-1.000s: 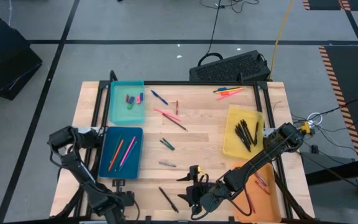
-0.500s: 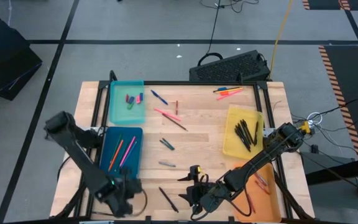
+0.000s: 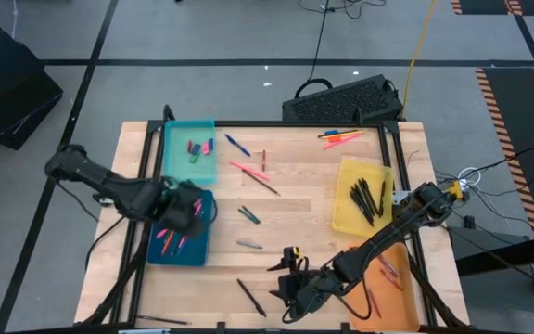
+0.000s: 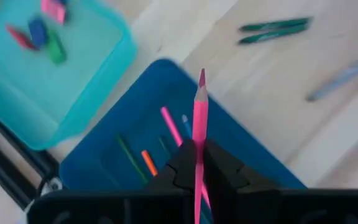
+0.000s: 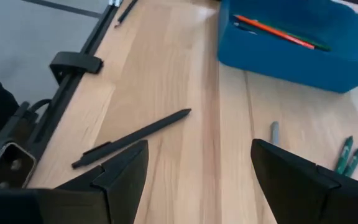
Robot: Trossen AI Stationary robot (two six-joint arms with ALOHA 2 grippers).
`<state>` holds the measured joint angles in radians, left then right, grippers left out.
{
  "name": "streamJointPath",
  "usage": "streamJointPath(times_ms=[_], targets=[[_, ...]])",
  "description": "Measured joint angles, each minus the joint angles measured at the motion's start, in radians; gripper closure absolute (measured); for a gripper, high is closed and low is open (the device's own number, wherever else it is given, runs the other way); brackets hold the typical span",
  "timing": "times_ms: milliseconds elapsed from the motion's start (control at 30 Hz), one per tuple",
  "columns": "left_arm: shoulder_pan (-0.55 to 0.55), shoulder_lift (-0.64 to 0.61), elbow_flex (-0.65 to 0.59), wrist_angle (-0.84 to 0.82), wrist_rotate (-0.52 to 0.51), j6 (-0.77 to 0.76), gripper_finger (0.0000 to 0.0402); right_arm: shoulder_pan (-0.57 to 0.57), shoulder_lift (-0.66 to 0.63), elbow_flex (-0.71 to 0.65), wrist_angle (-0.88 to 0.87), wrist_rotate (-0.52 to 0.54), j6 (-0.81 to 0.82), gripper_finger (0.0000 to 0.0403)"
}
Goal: Sort crayons/erasers/pens/pencils in bins
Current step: Put the pink colored pencil into the blue bin, then put the dark blue colored pencil into the blue bin
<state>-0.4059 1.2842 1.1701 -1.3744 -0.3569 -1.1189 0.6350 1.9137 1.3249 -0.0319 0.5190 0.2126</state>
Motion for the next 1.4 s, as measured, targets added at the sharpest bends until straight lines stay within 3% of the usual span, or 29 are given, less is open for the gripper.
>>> streamJointPath(times_ms=[200, 433, 633, 767, 933, 1167, 1400], targets=[[0.104, -0.001, -0.209, 0.122, 0.117, 0.005, 0.0392, 0.013, 0.000, -0.022, 0.001, 0.000, 0.011, 0.0128], [0.114, -0.001, -0.414, 0.314, 0.204, -0.044, 0.0358, 0.028, 0.000, -0.040, 0.003, 0.000, 0.011, 0.0128], [0.114, -0.001, -0.439, 0.382, 0.225, -0.023, 0.0310, 0.028, 0.000, -0.041, 0.004, 0.000, 0.011, 0.0128], [0.100, -0.009, -0.357, 0.376, 0.267, 0.064, 0.0279, 0.028, 0.000, -0.041, 0.004, 0.001, -0.010, 0.0128], [-0.089, -0.007, -0.162, 0.411, 0.197, 0.153, 0.0282, 0.028, 0.000, -0.068, 0.013, 0.003, -0.011, 0.0128], [-0.445, 0.070, -0.040, 0.715, 0.083, 0.299, 0.0319, 0.028, 0.000, -0.127, 0.023, 0.005, 0.044, 0.0129], [-0.588, 0.311, 0.004, 0.747, 0.104, 0.110, 0.0368, 0.028, 0.000, -0.153, 0.124, 0.007, 0.029, 0.0129]])
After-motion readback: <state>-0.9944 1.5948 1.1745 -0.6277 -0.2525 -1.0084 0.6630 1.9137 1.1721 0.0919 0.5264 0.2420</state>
